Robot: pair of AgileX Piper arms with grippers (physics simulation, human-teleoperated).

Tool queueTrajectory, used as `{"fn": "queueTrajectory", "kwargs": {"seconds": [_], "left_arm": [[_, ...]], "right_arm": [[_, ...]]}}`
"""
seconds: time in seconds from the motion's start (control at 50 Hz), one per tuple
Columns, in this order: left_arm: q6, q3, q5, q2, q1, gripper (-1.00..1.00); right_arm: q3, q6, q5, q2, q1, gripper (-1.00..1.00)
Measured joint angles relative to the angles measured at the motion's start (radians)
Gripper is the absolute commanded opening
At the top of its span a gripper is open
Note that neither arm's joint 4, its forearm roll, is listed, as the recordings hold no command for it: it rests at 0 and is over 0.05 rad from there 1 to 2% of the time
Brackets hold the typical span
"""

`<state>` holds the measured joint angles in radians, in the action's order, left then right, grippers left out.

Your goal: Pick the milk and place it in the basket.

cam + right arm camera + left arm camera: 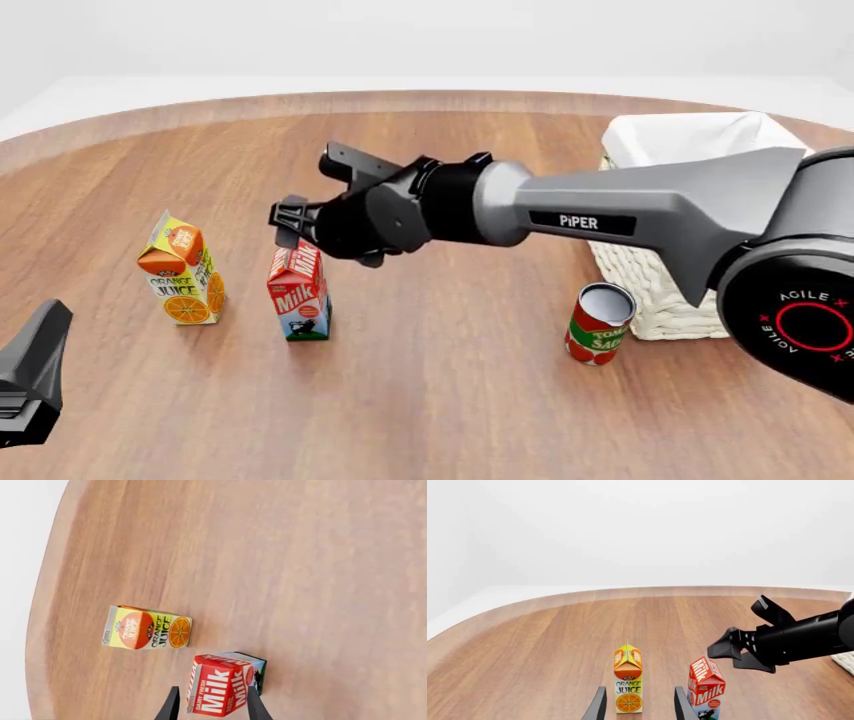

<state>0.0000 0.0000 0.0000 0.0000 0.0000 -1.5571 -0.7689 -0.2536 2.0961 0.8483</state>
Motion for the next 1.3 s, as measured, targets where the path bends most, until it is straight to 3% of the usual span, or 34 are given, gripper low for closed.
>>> {"fn": "queueTrajectory", "kwargs": {"seconds": [1.3], "left_arm": [[0.0, 0.0, 0.0, 0.0, 0.0, 1.0]], "right_arm": [[-0.023, -0.011, 0.021, 0.055, 0.02, 1.0]]}}
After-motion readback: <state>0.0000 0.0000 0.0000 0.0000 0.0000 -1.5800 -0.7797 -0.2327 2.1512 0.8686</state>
